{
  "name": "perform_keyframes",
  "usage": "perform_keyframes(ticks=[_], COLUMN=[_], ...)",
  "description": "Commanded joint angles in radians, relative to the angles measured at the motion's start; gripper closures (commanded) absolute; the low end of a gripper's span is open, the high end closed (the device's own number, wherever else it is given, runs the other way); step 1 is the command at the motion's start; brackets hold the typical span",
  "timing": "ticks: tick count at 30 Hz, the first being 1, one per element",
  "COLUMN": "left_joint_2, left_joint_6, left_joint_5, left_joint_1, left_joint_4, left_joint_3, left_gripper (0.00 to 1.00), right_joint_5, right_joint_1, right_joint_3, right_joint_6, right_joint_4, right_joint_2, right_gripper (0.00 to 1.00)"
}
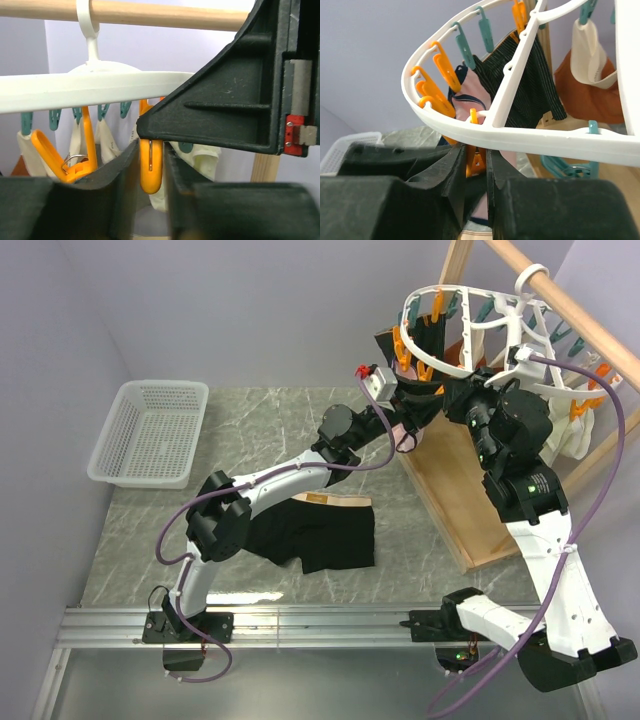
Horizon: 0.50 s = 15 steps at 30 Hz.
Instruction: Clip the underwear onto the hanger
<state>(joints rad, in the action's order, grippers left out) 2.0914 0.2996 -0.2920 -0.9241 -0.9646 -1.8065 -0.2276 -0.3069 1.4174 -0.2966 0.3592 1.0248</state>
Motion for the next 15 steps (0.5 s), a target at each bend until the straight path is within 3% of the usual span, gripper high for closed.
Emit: perform_keyframes(ticks=[1, 4, 9, 10, 13, 15], left_joint_2=[-0.040, -0.118, -0.344, -0.449, -0.671, -0.758], left_joint_6=[0.007, 0.013, 0.033, 0.032, 0.013, 0.033], left_joint_5=[-0.015, -0.042, -0.041, -0.015, 0.072, 0.131], left_joint_1=[-0.002, -0.002, -0.001, -0.001, 0.002, 0.024], left_joint_4=[-0.023, -0.013, 0.113, 0.145, 0.309, 0.545], left_joint_3=[0.013, 0.099, 0.388, 0.445, 0.654, 0.723], left_gripper=[0.59, 0.45, 0.39, 0.39, 0.37, 0.36], right_joint_5=[0.047, 0.051, 0.053, 0.053, 0.051, 0.059], right_joint_1=[-0.005, -0.001, 0.002, 0.002, 0.005, 0.008], right_joint_3=[0.009, 0.017, 0.022, 0.022, 0.014, 0.006], right_joint_6=[-0.018, -0.016, -0.009, -0.009, -0.003, -0.004], right_joint_4=[0.003, 0.000, -0.008, -0.009, -0.011, -0.019], right_joint_2=[-0.005, 0.001, 0.006, 0.006, 0.001, -0.002], right_gripper=[1.00, 1.00, 1.00, 1.00, 1.00, 1.00])
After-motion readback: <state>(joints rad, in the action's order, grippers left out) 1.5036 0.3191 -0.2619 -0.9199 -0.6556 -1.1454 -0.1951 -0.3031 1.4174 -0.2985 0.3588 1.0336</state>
